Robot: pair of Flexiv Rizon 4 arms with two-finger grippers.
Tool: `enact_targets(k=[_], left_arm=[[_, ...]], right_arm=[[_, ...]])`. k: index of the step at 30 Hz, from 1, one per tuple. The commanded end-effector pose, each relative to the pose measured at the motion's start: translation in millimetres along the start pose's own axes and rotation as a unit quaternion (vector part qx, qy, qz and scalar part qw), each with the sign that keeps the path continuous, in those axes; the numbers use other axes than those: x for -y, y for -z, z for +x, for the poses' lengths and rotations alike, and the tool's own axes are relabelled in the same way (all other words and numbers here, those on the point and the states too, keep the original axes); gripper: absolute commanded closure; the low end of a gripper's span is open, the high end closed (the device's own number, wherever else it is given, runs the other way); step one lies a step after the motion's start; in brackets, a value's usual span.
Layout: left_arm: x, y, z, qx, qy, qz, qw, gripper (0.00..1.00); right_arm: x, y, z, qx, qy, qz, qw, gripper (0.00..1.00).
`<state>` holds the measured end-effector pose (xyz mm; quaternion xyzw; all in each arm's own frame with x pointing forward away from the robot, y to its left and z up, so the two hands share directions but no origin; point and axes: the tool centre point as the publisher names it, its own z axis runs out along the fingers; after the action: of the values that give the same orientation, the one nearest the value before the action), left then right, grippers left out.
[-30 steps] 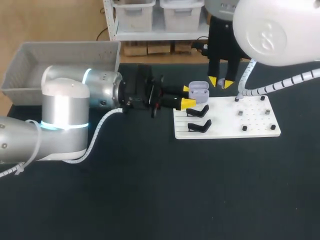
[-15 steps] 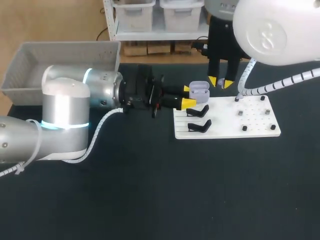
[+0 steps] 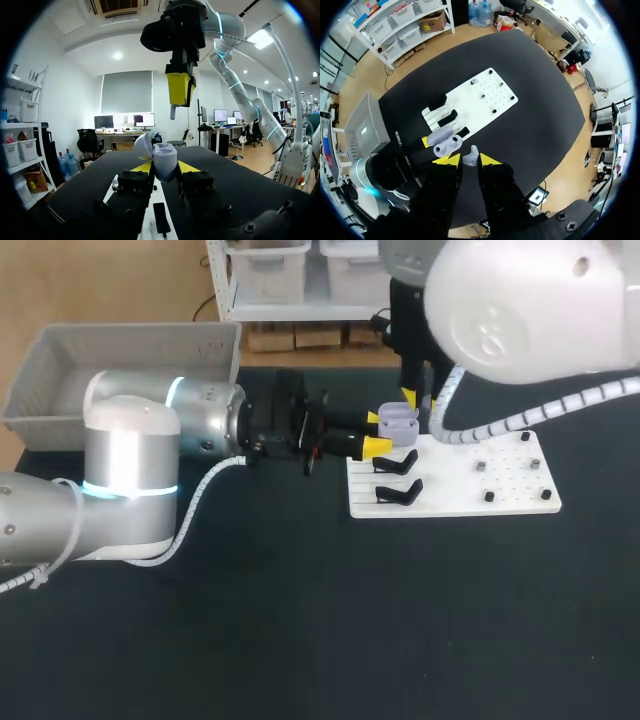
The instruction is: Pick up each earbud case from the left stands, insert the matching earbuds, close the lid, and place the case in the box.
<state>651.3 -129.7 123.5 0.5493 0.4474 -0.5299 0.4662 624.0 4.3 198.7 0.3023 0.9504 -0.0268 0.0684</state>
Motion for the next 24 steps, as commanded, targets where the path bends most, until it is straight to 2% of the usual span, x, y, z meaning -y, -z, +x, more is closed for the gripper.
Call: enact_targets(k=[1,12,24], left_arm=[[0.5,0.0,0.7,0.001,-0.001,-0.001,1.0,1.0],[0.5,0.0,0.7,0.001,-0.001,-0.001,1.0,1.0],[0.5,0.0,0.7,0.001,-0.001,-0.001,1.0,1.0]], right_arm=[[-13.6,-6.2,-4.2,-0.013,-0.007,0.01,1.0,1.0],[-26.4,-8.4,-4.4,-0.024,-0.011,0.006,1.0,1.0],[-28.6,-18.0,-2.4,-0.046,-0.016,0.008,0.999,1.0]])
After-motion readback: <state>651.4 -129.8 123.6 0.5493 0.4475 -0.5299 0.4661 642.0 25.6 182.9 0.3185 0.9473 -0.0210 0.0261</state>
